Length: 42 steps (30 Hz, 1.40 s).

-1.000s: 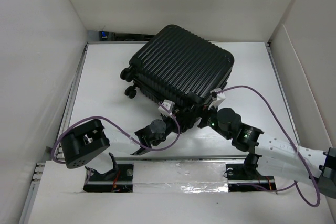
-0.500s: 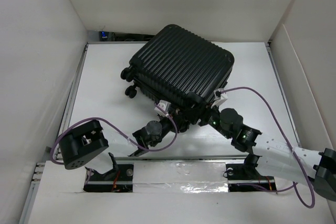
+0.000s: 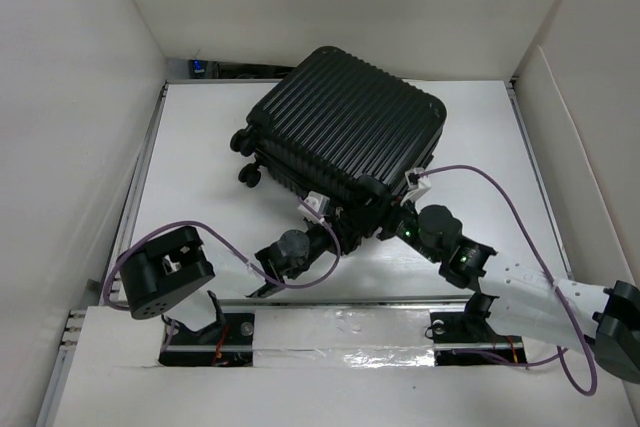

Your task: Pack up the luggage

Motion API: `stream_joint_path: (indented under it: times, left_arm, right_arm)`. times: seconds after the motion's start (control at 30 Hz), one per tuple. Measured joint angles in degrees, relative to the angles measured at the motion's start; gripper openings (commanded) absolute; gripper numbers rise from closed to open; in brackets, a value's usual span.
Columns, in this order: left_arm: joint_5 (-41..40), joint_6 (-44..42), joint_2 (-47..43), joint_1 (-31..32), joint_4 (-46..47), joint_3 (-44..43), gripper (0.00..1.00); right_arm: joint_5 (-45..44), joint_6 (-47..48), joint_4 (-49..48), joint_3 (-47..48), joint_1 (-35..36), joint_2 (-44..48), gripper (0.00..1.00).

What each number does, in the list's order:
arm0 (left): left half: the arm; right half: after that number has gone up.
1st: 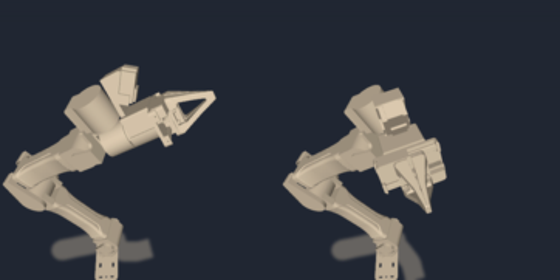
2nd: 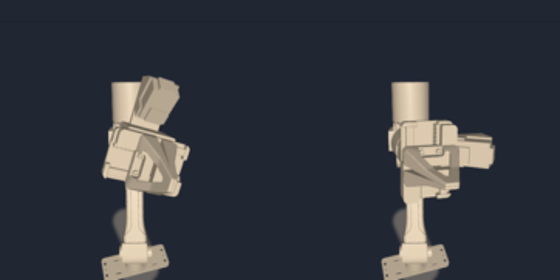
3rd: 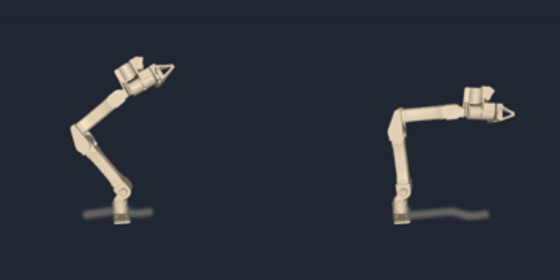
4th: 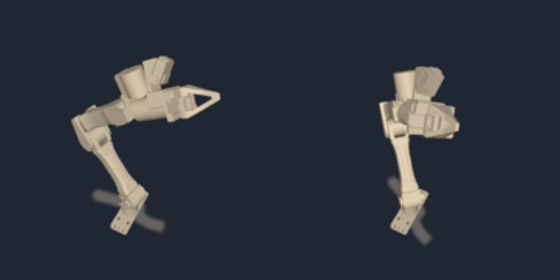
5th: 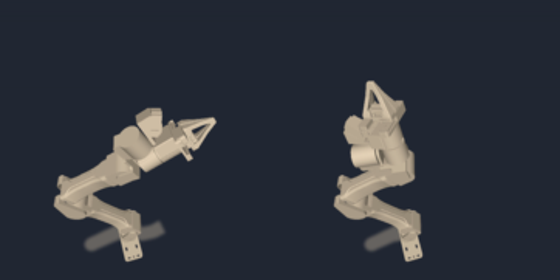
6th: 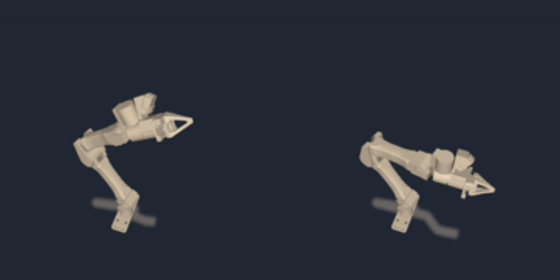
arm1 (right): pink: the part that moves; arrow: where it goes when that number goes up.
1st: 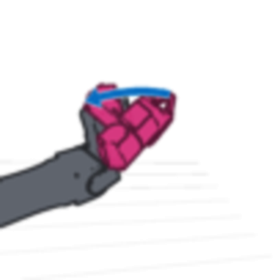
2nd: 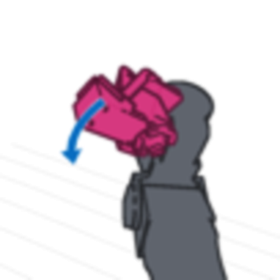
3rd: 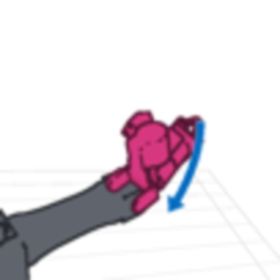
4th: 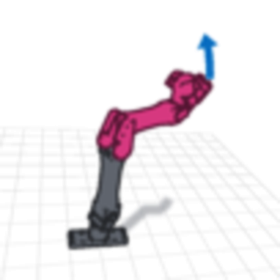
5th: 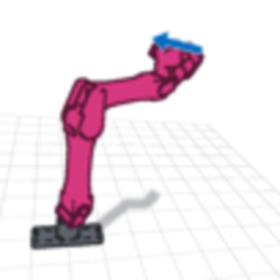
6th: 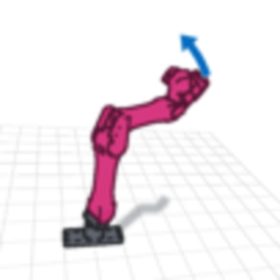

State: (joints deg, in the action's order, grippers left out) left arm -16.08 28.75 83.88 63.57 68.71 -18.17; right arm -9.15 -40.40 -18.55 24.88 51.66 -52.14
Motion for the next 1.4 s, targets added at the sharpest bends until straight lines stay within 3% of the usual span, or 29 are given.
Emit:
stream_joint_path:
  times: [0.13,0.33,0.43,0.57,0.87,1.23,1.4]
  left_arm:
    - [-1.3,0.2,1.7,0.1,0.4,-1.4,0.36]
    - [-3.0,1.1,4.9,0.1,0.5,-3.8,0.31]
    - [-4.2,1.8,6.3,0.1,0.5,-4.5,0.12]
    - [-4.7,2.2,7.1,0.6,1.0,-5.0,0.00]
    - [-6.8,2.5,5.5,1.6,0.9,-4.7,0.00]
    - [-17.5,2.4,-6.1,-2.8,1.2,4.8,0.00]
    - [-16.5,0.7,-9.6,-3.4,0.3,6.1,0.00]
  right_arm:
    - [1.4,0.0,-0.5,0.0,-0.2,-0.5,0.49]
    - [1.4,0.1,-3.0,-0.3,-0.7,-1.9,0.27]
    - [2.0,0.4,-4.1,-0.3,-0.7,-3.0,0.25]
    - [2.2,1.0,-5.6,-0.6,-0.6,-3.5,0.18]
    - [0.5,1.6,-7.6,-5.0,0.2,0.7,0.12]
    - [-0.7,2.2,-2.9,-7.6,0.4,8.4,0.09]
    - [-0.7,2.2,-2.9,-7.9,0.4,8.8,0.11]
